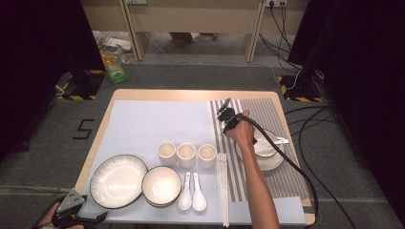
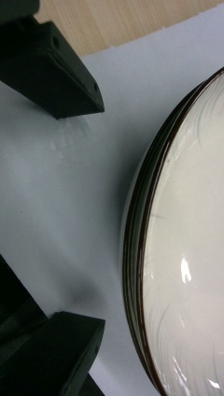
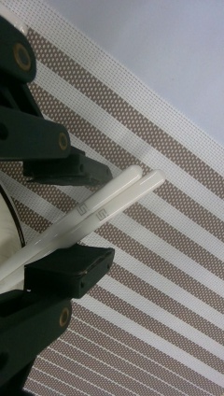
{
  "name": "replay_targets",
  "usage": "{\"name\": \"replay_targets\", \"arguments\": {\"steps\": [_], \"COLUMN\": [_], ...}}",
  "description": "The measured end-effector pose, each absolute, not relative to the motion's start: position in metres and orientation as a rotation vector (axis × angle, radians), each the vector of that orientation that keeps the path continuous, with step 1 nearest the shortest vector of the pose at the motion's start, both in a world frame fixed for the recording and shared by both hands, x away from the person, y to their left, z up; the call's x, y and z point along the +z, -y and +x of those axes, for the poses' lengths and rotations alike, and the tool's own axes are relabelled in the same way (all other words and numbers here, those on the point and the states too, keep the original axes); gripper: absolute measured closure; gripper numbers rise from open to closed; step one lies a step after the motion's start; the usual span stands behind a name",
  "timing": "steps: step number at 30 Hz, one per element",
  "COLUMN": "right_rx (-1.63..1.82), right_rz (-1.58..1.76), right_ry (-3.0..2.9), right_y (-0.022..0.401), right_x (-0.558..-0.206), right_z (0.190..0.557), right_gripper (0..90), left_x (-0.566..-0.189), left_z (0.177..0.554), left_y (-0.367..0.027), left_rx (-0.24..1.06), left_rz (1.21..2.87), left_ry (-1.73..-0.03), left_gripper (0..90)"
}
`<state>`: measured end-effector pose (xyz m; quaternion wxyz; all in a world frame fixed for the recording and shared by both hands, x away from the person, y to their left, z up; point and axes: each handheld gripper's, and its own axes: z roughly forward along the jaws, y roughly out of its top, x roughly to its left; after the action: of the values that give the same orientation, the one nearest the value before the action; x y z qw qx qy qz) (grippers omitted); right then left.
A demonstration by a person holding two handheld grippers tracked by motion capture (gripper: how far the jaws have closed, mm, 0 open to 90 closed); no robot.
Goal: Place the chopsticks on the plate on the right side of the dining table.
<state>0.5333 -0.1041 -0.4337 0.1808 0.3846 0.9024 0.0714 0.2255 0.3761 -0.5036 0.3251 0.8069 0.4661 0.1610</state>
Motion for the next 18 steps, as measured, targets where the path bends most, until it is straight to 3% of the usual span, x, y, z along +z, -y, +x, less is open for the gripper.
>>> {"name": "replay_targets", "arguments": {"steps": [18], "right_rx": [0.203], "right_rz": [1.022], "right_ry": [-2.578], "right_y": [0.099], "right_x": [-0.435], "right_z": [0.512], "right_gripper": [50.9], "left_x": [-0.503], "left_z": [0.226], "left_y": [-0.376], "left_rx": [0.423], "left_rz": [2.117], "left_ry": [-1.225], "left_gripper": [0.0]}}
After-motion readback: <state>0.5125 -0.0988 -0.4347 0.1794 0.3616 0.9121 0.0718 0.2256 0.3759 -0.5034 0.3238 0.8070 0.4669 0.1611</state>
